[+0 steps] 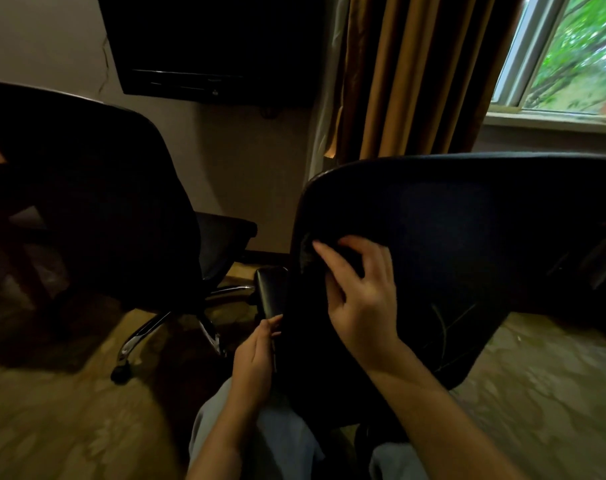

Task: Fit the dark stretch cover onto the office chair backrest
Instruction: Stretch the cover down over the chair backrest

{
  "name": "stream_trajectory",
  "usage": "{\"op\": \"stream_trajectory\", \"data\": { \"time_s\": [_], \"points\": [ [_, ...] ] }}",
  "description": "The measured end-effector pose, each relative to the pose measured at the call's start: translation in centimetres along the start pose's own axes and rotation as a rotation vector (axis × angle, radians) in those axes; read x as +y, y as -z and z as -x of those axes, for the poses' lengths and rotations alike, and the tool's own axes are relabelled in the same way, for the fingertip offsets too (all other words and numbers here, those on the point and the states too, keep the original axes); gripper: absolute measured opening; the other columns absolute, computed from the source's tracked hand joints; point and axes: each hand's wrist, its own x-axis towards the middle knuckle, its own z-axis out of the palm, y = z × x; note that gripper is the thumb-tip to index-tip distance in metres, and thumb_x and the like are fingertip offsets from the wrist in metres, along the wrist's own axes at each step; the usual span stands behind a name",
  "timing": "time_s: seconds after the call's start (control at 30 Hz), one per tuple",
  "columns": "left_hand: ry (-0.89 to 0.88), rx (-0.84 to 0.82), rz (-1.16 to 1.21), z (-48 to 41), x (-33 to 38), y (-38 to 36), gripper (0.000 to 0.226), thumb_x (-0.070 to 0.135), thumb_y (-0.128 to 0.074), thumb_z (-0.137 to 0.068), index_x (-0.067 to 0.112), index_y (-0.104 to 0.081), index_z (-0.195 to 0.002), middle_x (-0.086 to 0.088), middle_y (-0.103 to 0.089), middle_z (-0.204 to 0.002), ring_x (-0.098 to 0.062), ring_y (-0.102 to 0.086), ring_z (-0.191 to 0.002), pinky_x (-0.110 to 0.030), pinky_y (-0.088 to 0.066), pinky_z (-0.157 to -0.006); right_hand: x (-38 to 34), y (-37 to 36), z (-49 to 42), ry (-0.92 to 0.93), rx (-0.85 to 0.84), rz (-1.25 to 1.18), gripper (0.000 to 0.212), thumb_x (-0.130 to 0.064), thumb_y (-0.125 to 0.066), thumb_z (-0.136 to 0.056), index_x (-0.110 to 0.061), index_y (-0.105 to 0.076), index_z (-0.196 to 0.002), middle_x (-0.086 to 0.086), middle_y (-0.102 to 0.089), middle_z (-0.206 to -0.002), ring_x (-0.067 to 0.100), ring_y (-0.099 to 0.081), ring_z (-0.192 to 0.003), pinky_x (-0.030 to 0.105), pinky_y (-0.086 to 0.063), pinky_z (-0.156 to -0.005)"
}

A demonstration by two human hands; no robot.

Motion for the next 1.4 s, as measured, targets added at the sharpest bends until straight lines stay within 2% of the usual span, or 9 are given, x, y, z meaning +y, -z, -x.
{"op": "stream_trajectory", "data": {
  "time_s": [0.1,0.23,0.33,0.43,0.73,1.0,1.13,1.23,1.4],
  "points": [
    [0.011,0.017,0.035,-0.2,-0.2,0.0,0.040,0.040,-0.029,-0.096,0.027,-0.066,-0.106,0.010,-0.073,-0.096,-0.005,-0.067,-0.096,-0.019,-0.051,-0.078,-1.0,-0.8,-0.3,0.036,-0.048,0.040,0.036,-0.013,-0.059,-0.088,-0.014,-0.062,-0.123,0.006,-0.044,-0.120,0.022,-0.046,-0.106,0.023,-0.041,-0.090],
    [0.038,-0.001,0.088,-0.1,-0.1,0.4,0.051,0.047,-0.028,-0.091,0.020,-0.067,-0.109,0.000,-0.074,-0.099,-0.013,-0.068,-0.095,-0.031,-0.051,-0.082,-0.9,-3.5,5.0,0.188,-0.370,0.179,0.040,-0.019,-0.053,-0.084,-0.017,-0.063,-0.123,0.004,-0.042,-0.125,0.021,-0.045,-0.108,0.032,-0.053,-0.082],
    [0.038,0.016,0.071,-0.1,0.0,0.6,0.052,0.049,-0.028,-0.088,0.021,-0.069,-0.105,0.003,-0.074,-0.093,-0.010,-0.069,-0.091,-0.022,-0.051,-0.076,-0.5,-4.5,8.5,0.162,-0.500,0.179,0.038,-0.023,-0.062,-0.076,-0.020,-0.067,-0.114,0.001,-0.044,-0.121,0.019,-0.046,-0.102,0.031,-0.054,-0.079],
    [0.007,-0.004,0.037,0.1,0.1,0.5,0.053,0.048,-0.026,-0.090,0.021,-0.068,-0.109,0.003,-0.074,-0.095,-0.006,-0.068,-0.093,-0.015,-0.050,-0.074,0.1,-4.0,9.6,0.144,-0.553,0.112,0.032,-0.020,-0.050,-0.081,-0.021,-0.070,-0.106,0.000,-0.049,-0.112,0.019,-0.053,-0.093,0.032,-0.057,-0.070],
    [0.028,0.017,0.041,-0.3,-0.6,0.4,0.054,0.049,-0.024,-0.094,0.021,-0.067,-0.111,-0.001,-0.073,-0.103,-0.014,-0.067,-0.099,-0.033,-0.051,-0.084,-0.6,-1.1,2.0,-0.018,-0.098,0.000,0.043,-0.005,-0.068,-0.082,-0.017,-0.063,-0.123,0.005,-0.048,-0.120,0.023,-0.050,-0.108,0.027,-0.050,-0.083],
    [-0.002,0.041,-0.036,-0.1,0.0,0.5,0.049,0.047,-0.029,-0.090,0.022,-0.069,-0.105,0.007,-0.074,-0.091,-0.006,-0.068,-0.092,-0.013,-0.050,-0.074,1.0,-4.6,10.1,0.183,-0.441,0.061,0.033,-0.019,-0.046,-0.084,-0.018,-0.073,-0.102,0.002,-0.055,-0.113,0.020,-0.050,-0.094,0.032,-0.056,-0.070],
    [-0.036,0.004,-0.133,0.1,-0.4,0.5,0.033,0.045,-0.039,-0.096,0.032,-0.064,-0.112,0.006,-0.072,-0.100,-0.007,-0.065,-0.099,-0.027,-0.051,-0.083,2.8,-3.2,10.4,0.185,-0.508,0.013,0.029,-0.014,-0.062,-0.077,-0.020,-0.072,-0.104,0.002,-0.062,-0.110,0.020,-0.050,-0.100,0.031,-0.057,-0.072],
    [-0.086,-0.022,-0.252,0.4,-0.2,0.4,0.023,0.031,-0.044,-0.097,0.040,-0.058,-0.113,0.009,-0.068,-0.105,-0.001,-0.063,-0.097,-0.023,-0.052,-0.081,3.7,-1.1,7.7,0.075,-0.303,-0.017,0.033,-0.017,-0.057,-0.079,-0.021,-0.071,-0.109,-0.001,-0.051,-0.115,0.018,-0.050,-0.103,0.023,-0.051,-0.081],
    [-0.109,-0.052,-0.238,0.6,0.1,0.5,0.026,0.019,-0.049,-0.097,0.025,-0.059,-0.120,0.009,-0.067,-0.105,0.001,-0.064,-0.095,-0.016,-0.052,-0.075,4.1,0.8,3.3,-0.143,0.055,-0.015,0.027,-0.009,-0.054,-0.087,-0.012,-0.072,-0.106,0.001,-0.051,-0.114,0.019,-0.050,-0.104,0.013,-0.034,-0.097]
  ]
}}
